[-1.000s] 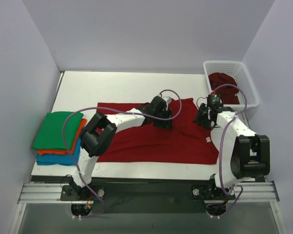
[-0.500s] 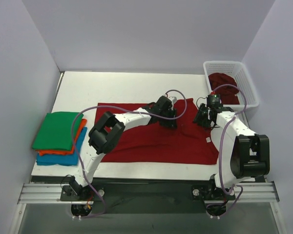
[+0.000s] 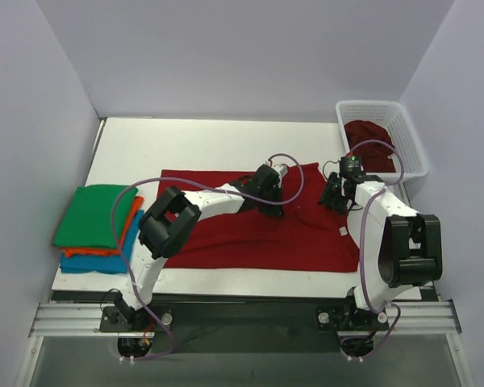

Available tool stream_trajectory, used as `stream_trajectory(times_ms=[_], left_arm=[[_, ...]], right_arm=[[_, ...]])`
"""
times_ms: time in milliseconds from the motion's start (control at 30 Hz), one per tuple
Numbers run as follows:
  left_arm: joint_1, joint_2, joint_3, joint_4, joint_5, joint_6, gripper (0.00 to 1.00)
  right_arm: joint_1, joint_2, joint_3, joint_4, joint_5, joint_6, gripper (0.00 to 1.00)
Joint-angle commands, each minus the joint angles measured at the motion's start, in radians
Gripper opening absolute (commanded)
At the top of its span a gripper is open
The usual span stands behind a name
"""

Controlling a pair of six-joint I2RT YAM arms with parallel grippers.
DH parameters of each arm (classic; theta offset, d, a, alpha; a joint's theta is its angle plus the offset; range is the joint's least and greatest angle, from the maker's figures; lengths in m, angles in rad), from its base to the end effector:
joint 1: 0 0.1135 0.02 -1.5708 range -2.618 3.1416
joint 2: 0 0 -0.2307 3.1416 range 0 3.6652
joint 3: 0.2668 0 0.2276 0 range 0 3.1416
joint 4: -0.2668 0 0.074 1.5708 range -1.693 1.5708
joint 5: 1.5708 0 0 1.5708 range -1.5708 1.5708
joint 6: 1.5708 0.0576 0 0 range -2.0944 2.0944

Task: Fold and stack the t-shirts
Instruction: Fold the flattened tshirt in 1/3 of the way

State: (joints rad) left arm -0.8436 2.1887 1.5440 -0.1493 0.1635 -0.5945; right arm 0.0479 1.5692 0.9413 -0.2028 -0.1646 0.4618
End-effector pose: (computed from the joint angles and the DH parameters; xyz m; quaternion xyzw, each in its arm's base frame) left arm 0.2967 -0.3476 0.1243 0.1453 0.9114 -0.3055 0.2342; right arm 0.3200 0.0248 0.1672 0.1618 0.9154 0.1650 0.3295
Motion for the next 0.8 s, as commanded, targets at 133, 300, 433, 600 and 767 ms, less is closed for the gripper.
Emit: stream_trajectory(times_ms=[133,300,433,600,767], left_arm=[[-0.002,-0.153,-0.134,0.113,-0.045,-0.022,0.0],[0.0,-0.153,-0.13,0.12,-0.03,-0.03,0.0],[0.0,-0.159,-0.127,0.123,-0.018,-0.036,0.0],[0.0,-0.181,-0.137,0.123,-0.015,-0.033,0.0],[-0.002,-0.188,-0.157,0.128,-0.01,-0.036,0.0]], right_arm=[[0.033,0.037,0.047,-0.015,0.036,-0.025,0.29],[0.047,0.034,0.024,-0.015,0.042,-0.031,0.29],[0.052,0.034,0.01,-0.018,0.031,-0.032,0.34],[0.066,0.015,-0.019,-0.017,0.023,-0.034,0.35],[0.089,0.005,-0.036,-0.014,0.019,-0.034,0.33]])
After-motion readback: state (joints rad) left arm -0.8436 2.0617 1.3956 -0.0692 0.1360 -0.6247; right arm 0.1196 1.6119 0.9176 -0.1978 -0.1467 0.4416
